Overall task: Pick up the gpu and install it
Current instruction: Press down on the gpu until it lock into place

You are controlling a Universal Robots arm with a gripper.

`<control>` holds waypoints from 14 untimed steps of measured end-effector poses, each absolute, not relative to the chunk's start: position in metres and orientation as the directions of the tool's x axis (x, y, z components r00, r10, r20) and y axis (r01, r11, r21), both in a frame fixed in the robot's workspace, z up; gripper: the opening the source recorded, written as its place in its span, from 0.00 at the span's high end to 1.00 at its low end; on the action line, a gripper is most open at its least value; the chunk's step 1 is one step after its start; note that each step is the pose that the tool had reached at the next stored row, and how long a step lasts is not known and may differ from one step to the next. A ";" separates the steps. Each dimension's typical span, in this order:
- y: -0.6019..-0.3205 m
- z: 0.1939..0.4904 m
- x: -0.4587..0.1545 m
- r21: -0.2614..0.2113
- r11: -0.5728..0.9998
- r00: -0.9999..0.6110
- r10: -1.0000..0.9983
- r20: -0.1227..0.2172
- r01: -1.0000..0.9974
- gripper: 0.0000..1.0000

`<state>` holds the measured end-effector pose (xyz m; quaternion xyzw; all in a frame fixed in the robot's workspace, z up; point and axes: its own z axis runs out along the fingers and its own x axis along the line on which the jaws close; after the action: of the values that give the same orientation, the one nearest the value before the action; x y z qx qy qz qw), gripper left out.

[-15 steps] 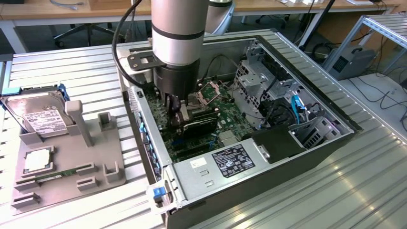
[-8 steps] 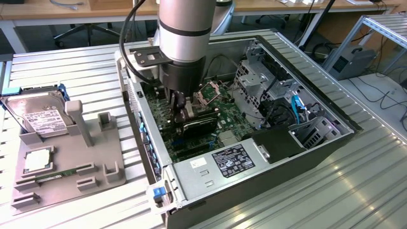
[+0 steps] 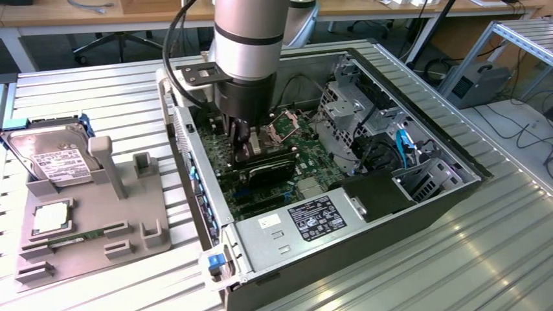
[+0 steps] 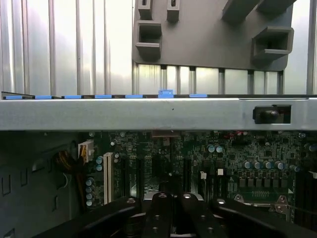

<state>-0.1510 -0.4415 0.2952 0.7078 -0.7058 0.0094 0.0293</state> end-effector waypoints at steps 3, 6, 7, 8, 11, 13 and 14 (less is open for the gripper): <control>-0.441 0.292 -0.147 0.037 -0.002 0.004 -0.999 0.055 -0.999 0.89; -0.441 0.290 -0.140 0.045 -0.003 0.005 -0.998 0.055 -0.999 0.89; -0.441 0.289 -0.138 0.047 -0.003 0.006 -0.998 0.055 -0.999 0.89; -0.439 0.289 -0.138 0.047 -0.003 0.006 -0.998 0.055 -0.999 0.89; -0.436 0.287 -0.137 0.049 -0.005 0.008 -0.998 0.055 -0.999 0.89; -0.435 0.286 -0.135 0.051 -0.007 0.010 -0.998 0.055 -0.999 0.89; -0.435 0.285 -0.134 0.052 -0.008 0.011 -0.998 0.055 -0.999 0.89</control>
<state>-0.1345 -0.4352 0.2851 0.7099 -0.7033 0.0012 0.0382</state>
